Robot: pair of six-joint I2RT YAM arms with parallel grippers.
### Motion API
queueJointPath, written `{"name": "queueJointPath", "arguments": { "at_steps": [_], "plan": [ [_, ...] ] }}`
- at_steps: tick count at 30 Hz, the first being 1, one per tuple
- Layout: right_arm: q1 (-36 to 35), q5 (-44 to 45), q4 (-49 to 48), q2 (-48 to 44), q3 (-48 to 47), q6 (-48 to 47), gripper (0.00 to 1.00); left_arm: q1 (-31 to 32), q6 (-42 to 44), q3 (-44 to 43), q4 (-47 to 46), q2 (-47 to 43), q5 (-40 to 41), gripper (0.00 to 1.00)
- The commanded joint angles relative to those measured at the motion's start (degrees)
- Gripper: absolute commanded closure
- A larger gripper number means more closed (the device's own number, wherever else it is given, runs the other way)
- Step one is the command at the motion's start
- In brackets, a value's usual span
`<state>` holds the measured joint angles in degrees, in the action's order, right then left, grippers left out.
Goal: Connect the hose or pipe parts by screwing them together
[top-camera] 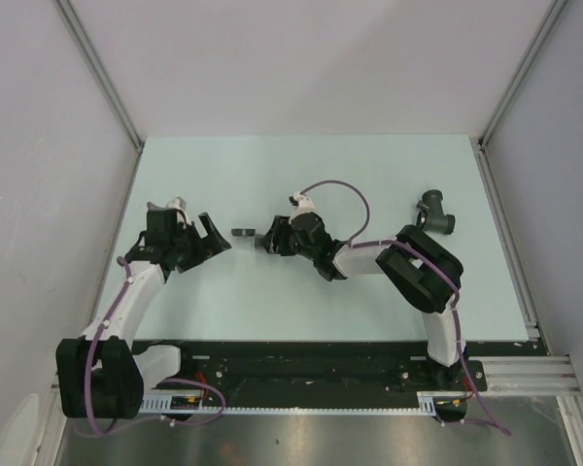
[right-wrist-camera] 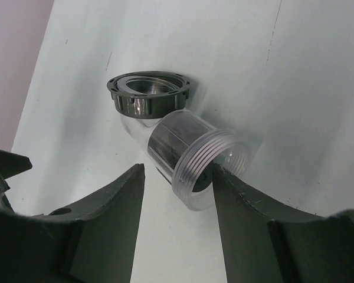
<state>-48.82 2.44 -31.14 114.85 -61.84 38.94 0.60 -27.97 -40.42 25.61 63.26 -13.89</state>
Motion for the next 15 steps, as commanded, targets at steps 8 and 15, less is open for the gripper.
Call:
{"name": "queueJointPath", "arguments": {
  "at_steps": [8,15],
  "plan": [
    [3.5,-8.8,-11.7,3.7,-1.8,3.2,0.72,-0.4,0.3,-1.1,-3.8,0.0,-6.9,0.05],
    [9.3,-20.6,-11.8,-3.3,-1.8,7.3,1.0,-2.8,1.2,-1.1,-7.0,-5.4,-13.7,0.06]
  ]
}}
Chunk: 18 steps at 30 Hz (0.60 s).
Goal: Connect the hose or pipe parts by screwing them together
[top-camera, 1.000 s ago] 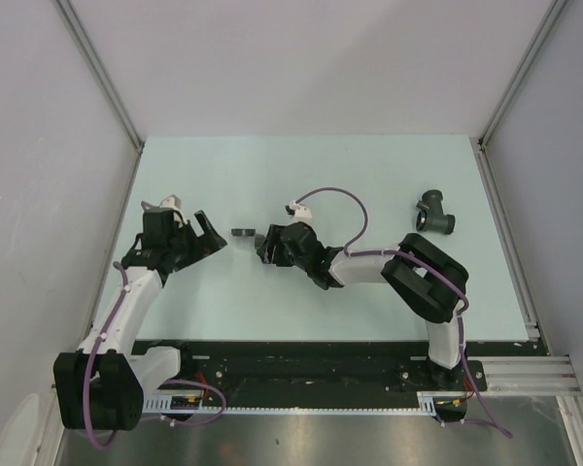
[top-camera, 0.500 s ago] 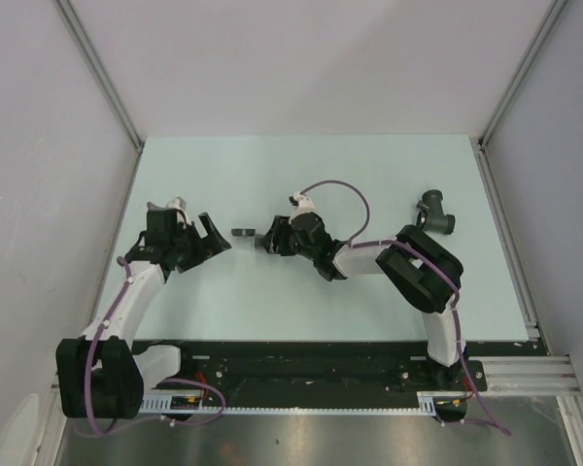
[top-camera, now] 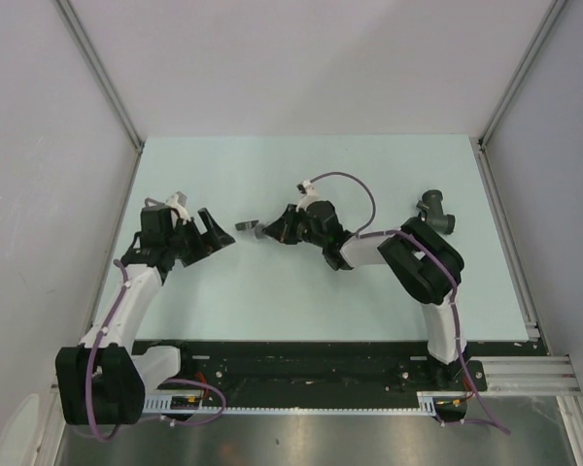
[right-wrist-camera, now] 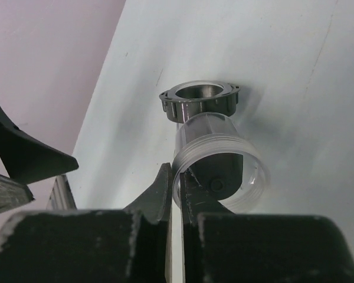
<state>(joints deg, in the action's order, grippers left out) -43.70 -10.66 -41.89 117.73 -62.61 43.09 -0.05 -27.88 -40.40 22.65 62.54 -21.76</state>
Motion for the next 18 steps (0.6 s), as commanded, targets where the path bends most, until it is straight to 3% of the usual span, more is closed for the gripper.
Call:
{"name": "queueJointPath", "arguments": {
  "at_steps": [1,6,8,13,18],
  "plan": [
    [5.4,-8.6,0.9,-8.0,-1.0,4.2,1.0,-2.3,0.8,-1.5,-4.4,-5.6,-6.6,0.05],
    [11.8,-9.2,26.7,-22.1,-3.8,5.0,1.0,-2.8,-5.6,-2.1,-7.9,-7.9,-15.2,0.03],
    [13.3,-12.9,33.1,-25.3,-3.8,5.0,1.0,-2.8,-11.6,1.6,-15.7,-8.0,-20.8,0.04],
    [16.6,-23.4,37.1,-33.2,-3.2,8.0,1.0,-2.6,-23.6,11.0,-38.9,-8.3,-29.8,0.05],
    [18.0,-31.0,36.4,-37.2,-3.1,14.4,1.0,-0.5,-24.5,10.9,-42.9,-9.3,-30.5,0.05]
  ]
}}
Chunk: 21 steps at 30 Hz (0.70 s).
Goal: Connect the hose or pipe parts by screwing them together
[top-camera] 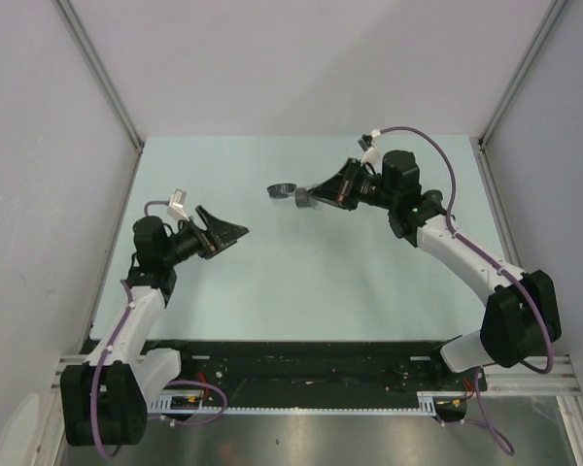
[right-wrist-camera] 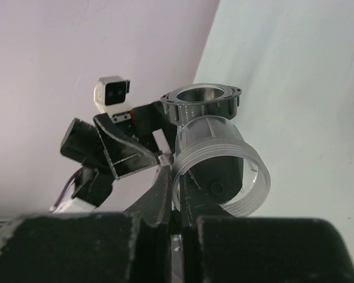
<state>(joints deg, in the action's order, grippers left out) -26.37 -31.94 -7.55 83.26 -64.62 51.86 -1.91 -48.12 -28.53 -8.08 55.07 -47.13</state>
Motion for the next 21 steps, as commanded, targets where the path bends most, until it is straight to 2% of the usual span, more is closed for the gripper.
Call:
{"name": "queueJointPath", "arguments": {
  "at_steps": [1,5,10,16,21],
  "plan": [
    [0.5,-10.4,1.8,-3.5,-1.0,6.1,1.0,3.4,-4.2,-1.5,-12.5,-2.3,-5.1,0.05],
    [-0.7,-13.2,-4.4,-5.6,1.5,9.5,1.0,7.2,-4.4,-1.6,-14.5,-4.2,-2.9,0.04],
    [-2.5,-14.2,-19.1,-8.2,6.8,18.2,1.0,11.1,-9.9,1.1,-25.8,-4.4,-1.5,0.04],
    [-3.9,-14.2,-26.1,-10.1,10.4,21.6,1.0,15.2,-13.8,0.4,-31.6,-4.7,2.5,0.04],
    [-4.4,-13.7,-30.9,-11.0,13.7,22.9,1.0,16.1,-17.1,0.9,-34.2,-4.9,5.0,0.09]
  ]
}}
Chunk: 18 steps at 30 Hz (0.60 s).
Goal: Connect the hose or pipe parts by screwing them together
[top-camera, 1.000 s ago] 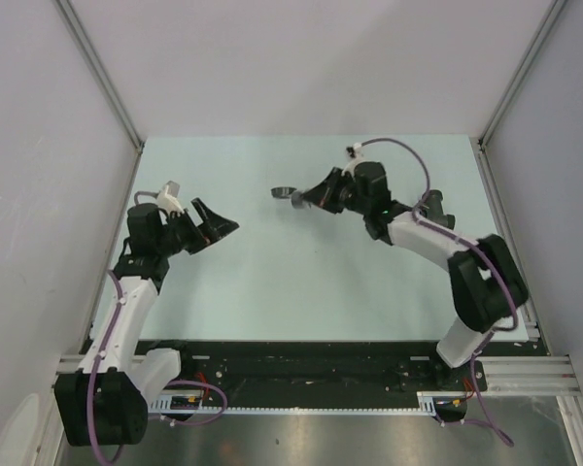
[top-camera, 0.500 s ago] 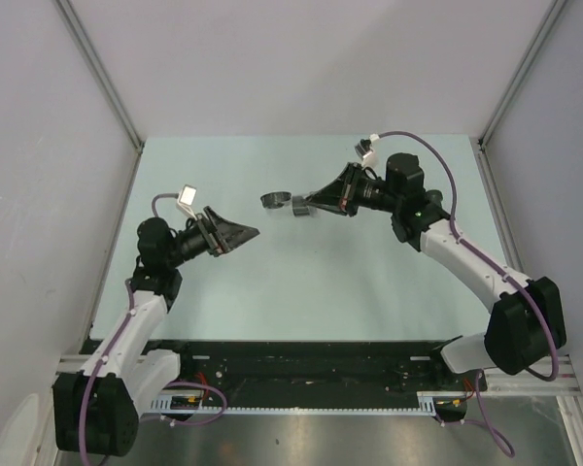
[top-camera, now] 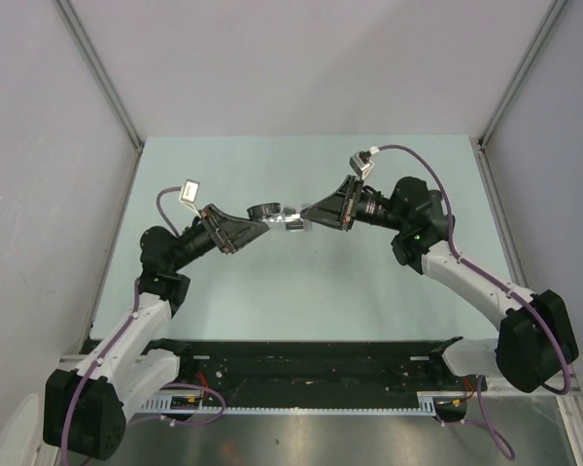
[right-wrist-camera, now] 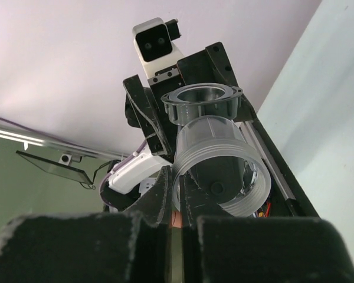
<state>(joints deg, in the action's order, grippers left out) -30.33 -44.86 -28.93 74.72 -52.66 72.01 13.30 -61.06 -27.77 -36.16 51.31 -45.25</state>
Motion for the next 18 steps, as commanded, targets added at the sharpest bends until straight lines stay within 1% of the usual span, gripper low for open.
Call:
{"name": "queueJointPath", "arguments": {
  "at_steps": [1,5,10,13,16,17,18],
  "plan": [
    [-0.5,-0.8,-10.6,-2.7,2.4,3.1,1.0,0.9,-5.6,0.4,-6.7,-1.1,3.3,0.11],
    [-0.7,-0.1,-14.7,-3.0,5.3,3.5,1.0,1.5,-8.9,1.7,-10.1,-1.3,4.1,0.17],
    [-1.4,1.2,-18.1,-2.4,7.6,2.8,1.0,2.8,-9.1,1.8,-10.9,-0.1,4.3,0.17],
    [-1.3,1.8,-21.8,-1.5,8.5,3.8,1.0,3.6,-9.1,2.3,-11.6,0.6,4.3,0.18],
    [-1.4,2.3,-24.9,-0.2,9.2,5.6,1.0,4.2,-8.9,2.8,-12.0,0.5,4.1,0.15],
    [-1.4,2.3,-25.3,0.6,9.2,5.9,1.0,4.2,-8.9,2.8,-12.0,0.3,3.9,0.1],
    [-1.4,2.2,-26.5,0.9,9.3,6.6,1.0,4.3,-8.8,3.2,-12.0,0.3,4.0,0.09]
  ]
}}
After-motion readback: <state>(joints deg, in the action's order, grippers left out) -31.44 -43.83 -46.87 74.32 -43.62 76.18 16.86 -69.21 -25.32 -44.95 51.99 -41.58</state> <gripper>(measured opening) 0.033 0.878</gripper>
